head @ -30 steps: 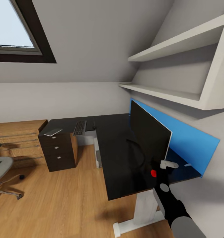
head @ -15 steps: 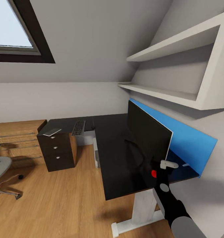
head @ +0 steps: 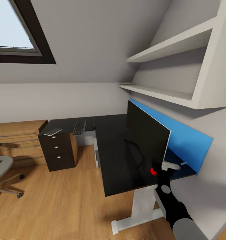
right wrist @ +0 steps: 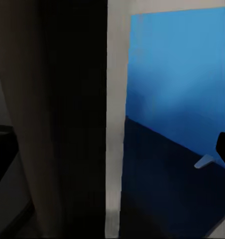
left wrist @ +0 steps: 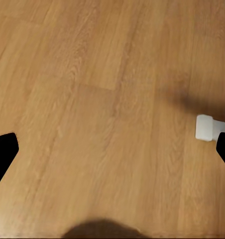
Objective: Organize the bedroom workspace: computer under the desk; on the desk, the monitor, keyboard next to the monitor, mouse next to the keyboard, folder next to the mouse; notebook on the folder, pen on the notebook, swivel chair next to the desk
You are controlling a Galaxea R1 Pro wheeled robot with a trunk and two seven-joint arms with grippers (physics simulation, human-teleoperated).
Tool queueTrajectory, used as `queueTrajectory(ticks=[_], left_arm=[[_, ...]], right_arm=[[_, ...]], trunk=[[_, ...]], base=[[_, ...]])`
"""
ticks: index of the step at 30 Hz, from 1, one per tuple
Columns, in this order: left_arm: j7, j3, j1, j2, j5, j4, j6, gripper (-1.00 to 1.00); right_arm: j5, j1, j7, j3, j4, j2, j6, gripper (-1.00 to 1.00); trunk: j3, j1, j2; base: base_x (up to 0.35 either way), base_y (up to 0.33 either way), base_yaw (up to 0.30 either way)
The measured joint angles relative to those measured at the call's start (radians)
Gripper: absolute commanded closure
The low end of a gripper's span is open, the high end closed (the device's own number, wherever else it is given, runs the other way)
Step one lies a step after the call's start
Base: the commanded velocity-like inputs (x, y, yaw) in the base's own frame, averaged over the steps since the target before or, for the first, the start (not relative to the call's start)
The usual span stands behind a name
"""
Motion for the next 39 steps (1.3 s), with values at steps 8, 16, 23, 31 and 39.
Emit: queueTrajectory(ticks=[8,16,23,31,39], left_arm=[[0.0,0.0,0.0,0.001,0.0,0.0,0.001,-1.0],[0.0,0.0,0.0,0.0,0.0,0.001,0.001,-1.0],[0.0,0.0,0.0,0.001,0.0,0.002,0.001,-1.0],[0.0,0.0,0.0,0.0,-0.001,0.001,0.001,-1.0],[0.0,0.0,0.0,0.001,-0.001,0.003,0.001,-1.0]], right_arm=[[0.0,0.0,0.0,0.0,0.002,0.001,0.0,-1.0],[-0.002,0.001,0.006,0.0,0.017,0.001,0.0,-1.0],[-0.002,0.001,0.009,0.001,0.052,0.001,-0.004,-1.0],[-0.006,0.002,0.006,0.003,0.155,0.011,-0.028,-1.0],[-0.007,0.002,0.006,0.004,0.424,0.023,-0.094,-1.0]], trunk=[[0.0,0.0,0.0],[0.0,0.0,0.0],[0.0,0.0,0.0],[0.0,0.0,0.0],[0.0,0.0,0.0]], base=[[-0.272,-0.125,0.0],[-0.258,-0.144,0.0],[-0.223,-0.142,0.0],[-0.046,-0.035,0.0],[-0.003,-0.002,0.002]])
